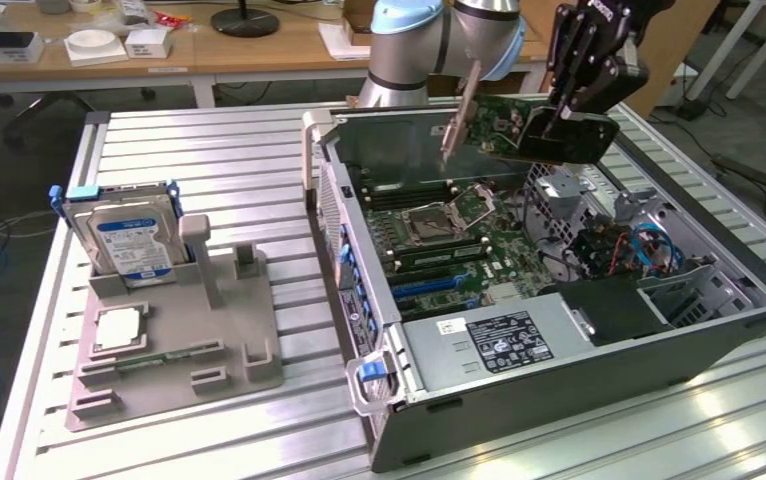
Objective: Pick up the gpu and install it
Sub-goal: 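Insert the gpu into the slot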
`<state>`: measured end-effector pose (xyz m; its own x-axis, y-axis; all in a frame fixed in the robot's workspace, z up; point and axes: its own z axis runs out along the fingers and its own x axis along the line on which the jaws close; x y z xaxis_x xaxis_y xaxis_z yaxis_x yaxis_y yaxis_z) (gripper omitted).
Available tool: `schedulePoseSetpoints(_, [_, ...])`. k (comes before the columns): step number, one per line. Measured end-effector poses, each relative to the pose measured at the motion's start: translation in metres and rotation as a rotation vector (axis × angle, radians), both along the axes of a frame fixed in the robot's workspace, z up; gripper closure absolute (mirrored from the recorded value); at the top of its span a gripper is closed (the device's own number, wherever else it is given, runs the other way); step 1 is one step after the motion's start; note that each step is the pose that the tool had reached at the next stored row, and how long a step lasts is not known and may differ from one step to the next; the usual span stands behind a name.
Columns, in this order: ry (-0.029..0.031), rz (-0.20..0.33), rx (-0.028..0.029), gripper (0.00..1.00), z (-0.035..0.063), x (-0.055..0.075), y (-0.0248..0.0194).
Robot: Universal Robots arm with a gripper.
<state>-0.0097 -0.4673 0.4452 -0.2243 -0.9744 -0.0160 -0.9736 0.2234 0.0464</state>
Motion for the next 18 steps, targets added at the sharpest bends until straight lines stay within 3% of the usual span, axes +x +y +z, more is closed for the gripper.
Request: schedulePoseSetpoints(18, [0.0001,0.169,-0.0002,0.74,0.0001,0.0,-0.0005])
